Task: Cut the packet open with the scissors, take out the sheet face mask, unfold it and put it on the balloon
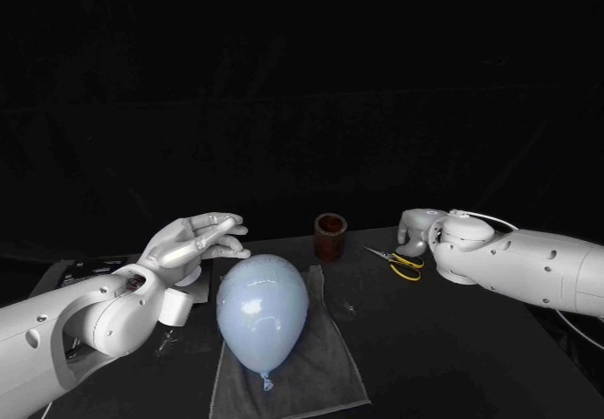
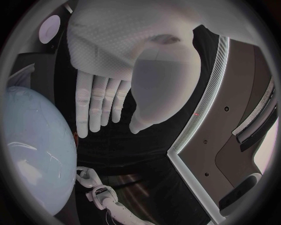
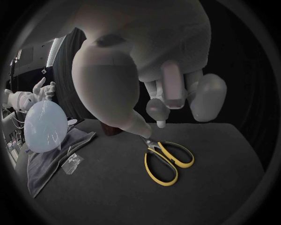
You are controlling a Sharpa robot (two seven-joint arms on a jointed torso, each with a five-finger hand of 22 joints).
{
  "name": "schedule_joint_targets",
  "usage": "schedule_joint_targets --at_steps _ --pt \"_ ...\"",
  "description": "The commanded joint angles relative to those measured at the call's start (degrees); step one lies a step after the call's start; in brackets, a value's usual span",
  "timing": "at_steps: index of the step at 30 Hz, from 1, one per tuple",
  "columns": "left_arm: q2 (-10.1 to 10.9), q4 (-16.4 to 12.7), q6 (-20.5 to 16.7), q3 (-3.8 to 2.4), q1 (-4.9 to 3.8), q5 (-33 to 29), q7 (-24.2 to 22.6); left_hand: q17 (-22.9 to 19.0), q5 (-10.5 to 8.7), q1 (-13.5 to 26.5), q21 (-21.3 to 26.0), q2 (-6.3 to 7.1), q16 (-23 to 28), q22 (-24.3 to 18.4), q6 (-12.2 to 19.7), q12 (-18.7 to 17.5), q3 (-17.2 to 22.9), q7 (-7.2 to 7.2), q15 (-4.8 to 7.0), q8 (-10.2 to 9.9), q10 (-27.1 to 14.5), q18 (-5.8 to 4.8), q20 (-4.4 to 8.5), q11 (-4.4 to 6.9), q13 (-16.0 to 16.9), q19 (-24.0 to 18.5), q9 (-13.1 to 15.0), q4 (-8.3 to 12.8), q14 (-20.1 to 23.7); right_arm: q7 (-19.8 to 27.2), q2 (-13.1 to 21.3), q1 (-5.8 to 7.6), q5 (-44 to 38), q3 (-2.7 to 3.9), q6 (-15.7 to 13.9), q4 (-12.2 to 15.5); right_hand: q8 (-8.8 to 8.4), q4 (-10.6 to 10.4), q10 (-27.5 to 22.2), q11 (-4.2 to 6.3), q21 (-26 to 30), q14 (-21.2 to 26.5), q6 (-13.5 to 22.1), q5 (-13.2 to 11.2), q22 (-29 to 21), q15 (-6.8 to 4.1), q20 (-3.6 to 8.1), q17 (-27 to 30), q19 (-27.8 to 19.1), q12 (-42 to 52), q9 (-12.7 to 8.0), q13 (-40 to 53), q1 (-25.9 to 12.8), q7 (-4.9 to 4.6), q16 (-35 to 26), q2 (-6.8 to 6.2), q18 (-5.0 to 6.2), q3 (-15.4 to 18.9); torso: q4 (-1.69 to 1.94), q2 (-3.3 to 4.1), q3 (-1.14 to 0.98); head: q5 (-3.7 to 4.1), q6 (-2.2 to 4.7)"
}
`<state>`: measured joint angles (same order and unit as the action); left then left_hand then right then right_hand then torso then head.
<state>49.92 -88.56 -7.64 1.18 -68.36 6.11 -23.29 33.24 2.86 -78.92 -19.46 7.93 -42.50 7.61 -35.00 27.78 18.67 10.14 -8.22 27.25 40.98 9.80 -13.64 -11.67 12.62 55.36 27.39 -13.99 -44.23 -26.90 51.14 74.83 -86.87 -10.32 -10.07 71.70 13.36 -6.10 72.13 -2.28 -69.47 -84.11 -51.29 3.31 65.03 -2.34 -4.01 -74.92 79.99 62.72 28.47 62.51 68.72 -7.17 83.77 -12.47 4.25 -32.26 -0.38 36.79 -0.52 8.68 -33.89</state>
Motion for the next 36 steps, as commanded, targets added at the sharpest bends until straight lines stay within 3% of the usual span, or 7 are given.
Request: schedule_joint_targets --at_steps 1,6,10,17,20,27,36 --pt "0.02 -0.06 1.18 -0.04 -0.18 0.41 -0.75 -0.09 -0.03 -0.58 -0.33 -0.08 0.18 -0.08 -0.47 -0.19 0.02 4.62 -0.15 -0.38 0.39 0.62 -0.09 0.13 -0.06 0.00 -0.04 0.47 0.33 2.92 0.17 -1.62 2.66 0.06 -2.05 -1.62 -1.06 0.29 -0.58 -0.24 0.59 -2.68 1.37 -0.35 -0.22 0.55 -0.20 -1.32 -0.47 -0.36 -0.48 -0.06 0.61 -0.22 -0.31 -0.32 1.20 0.09 0.02 -0.02 0.04 0.35 -0.18" --pt "0.05 -0.05 1.23 -0.04 -0.18 0.44 -0.74 -0.09 -0.03 -0.58 -0.33 -0.08 0.18 -0.08 -0.47 -0.19 0.02 4.62 -0.15 -0.38 0.39 0.62 -0.09 0.13 -0.06 0.00 -0.04 0.47 0.33 4.25 0.08 -4.04 4.49 0.07 -4.50 -4.58 -3.41 -0.10 -1.25 -1.11 1.31 -2.82 4.05 -0.44 -0.75 1.24 -0.68 -1.74 -0.59 -0.35 -1.64 -0.06 1.01 -1.24 -0.18 -0.92 1.27 1.66 0.01 0.02 -0.03 0.81 -0.57" --pt "0.09 -0.03 1.27 -0.04 -0.17 0.64 -0.74 -0.09 -0.03 -0.58 -0.33 -0.08 0.18 -0.08 -0.47 -0.19 0.02 4.62 -0.15 -0.38 0.39 0.62 -0.09 0.13 -0.06 0.00 -0.04 0.47 0.33 5.27 -0.22 -5.10 5.85 0.08 -6.24 -6.94 -4.26 -0.56 -1.68 -1.56 1.58 -2.84 4.76 -0.42 -0.86 1.65 -1.06 -1.83 -0.58 -0.17 -2.19 0.03 1.80 -1.74 -0.17 -0.74 1.31 3.42 0.07 0.09 -0.09 0.93 -0.90" --pt "0.18 -0.03 1.31 -0.03 -0.16 0.80 -0.73 -0.13 -0.03 -0.60 -0.32 -0.08 0.20 -0.09 -0.53 -0.21 0.02 4.60 -0.15 -0.40 0.48 0.61 -0.09 0.15 -0.11 -0.04 -0.08 0.50 0.37 6.38 -0.79 -5.77 7.12 0.09 -7.25 -8.68 -4.78 -1.39 -2.01 -1.86 1.71 -2.89 4.74 -0.41 -0.78 1.94 -1.37 -2.12 -0.49 0.12 -2.65 0.13 2.88 -2.04 -0.08 -0.34 1.34 5.76 0.06 0.09 0.01 0.98 -1.52" --pt "0.20 0.01 1.33 -0.03 -0.16 0.82 -0.70 -0.13 -0.03 -0.60 -0.32 -0.08 0.20 -0.09 -0.53 -0.21 0.02 4.60 -0.15 -0.40 0.48 0.61 -0.09 0.15 -0.11 -0.04 -0.08 0.50 0.37 6.69 -0.93 -5.87 7.46 0.10 -7.32 -8.74 -4.75 -1.65 -1.76 -1.87 1.66 -2.90 4.46 -0.40 -0.67 1.96 -1.41 -2.19 -0.42 0.58 -2.71 0.51 3.12 -2.04 -0.06 -0.14 1.33 6.18 0.01 0.19 -0.11 1.01 -1.62" --pt "0.20 0.07 1.35 -0.03 -0.16 0.83 -0.66 -0.13 -0.03 -0.60 -0.32 -0.08 0.20 -0.09 -0.53 -0.21 0.02 4.60 -0.15 -0.40 0.48 0.61 -0.09 0.15 -0.11 -0.04 -0.08 0.50 0.37 8.01 -1.42 -5.99 9.37 0.10 -6.21 -9.57 -4.10 -2.29 -1.06 -1.42 1.44 -2.95 2.38 -0.32 -0.23 1.67 -1.31 -2.42 -0.18 1.75 -2.76 1.39 3.93 -1.47 0.01 1.00 1.30 6.02 0.16 0.15 -0.08 1.04 -1.98" --pt "0.17 0.12 1.36 -0.03 -0.16 0.84 -0.61 -0.13 -0.03 -0.60 -0.32 -0.08 0.20 -0.09 -0.53 -0.21 0.02 4.60 -0.15 -0.40 0.48 0.61 -0.09 0.15 -0.11 -0.04 -0.08 0.50 0.37 9.61 -2.27 -6.66 11.20 0.10 -2.01 -10.55 -3.23 -2.95 -0.14 -0.63 1.46 -3.00 -0.60 -0.23 0.01 1.00 -0.75 -2.60 -0.04 2.90 -2.98 2.29 3.64 -0.58 0.00 1.97 1.29 4.81 0.06 0.14 -0.09 0.97 -2.29"
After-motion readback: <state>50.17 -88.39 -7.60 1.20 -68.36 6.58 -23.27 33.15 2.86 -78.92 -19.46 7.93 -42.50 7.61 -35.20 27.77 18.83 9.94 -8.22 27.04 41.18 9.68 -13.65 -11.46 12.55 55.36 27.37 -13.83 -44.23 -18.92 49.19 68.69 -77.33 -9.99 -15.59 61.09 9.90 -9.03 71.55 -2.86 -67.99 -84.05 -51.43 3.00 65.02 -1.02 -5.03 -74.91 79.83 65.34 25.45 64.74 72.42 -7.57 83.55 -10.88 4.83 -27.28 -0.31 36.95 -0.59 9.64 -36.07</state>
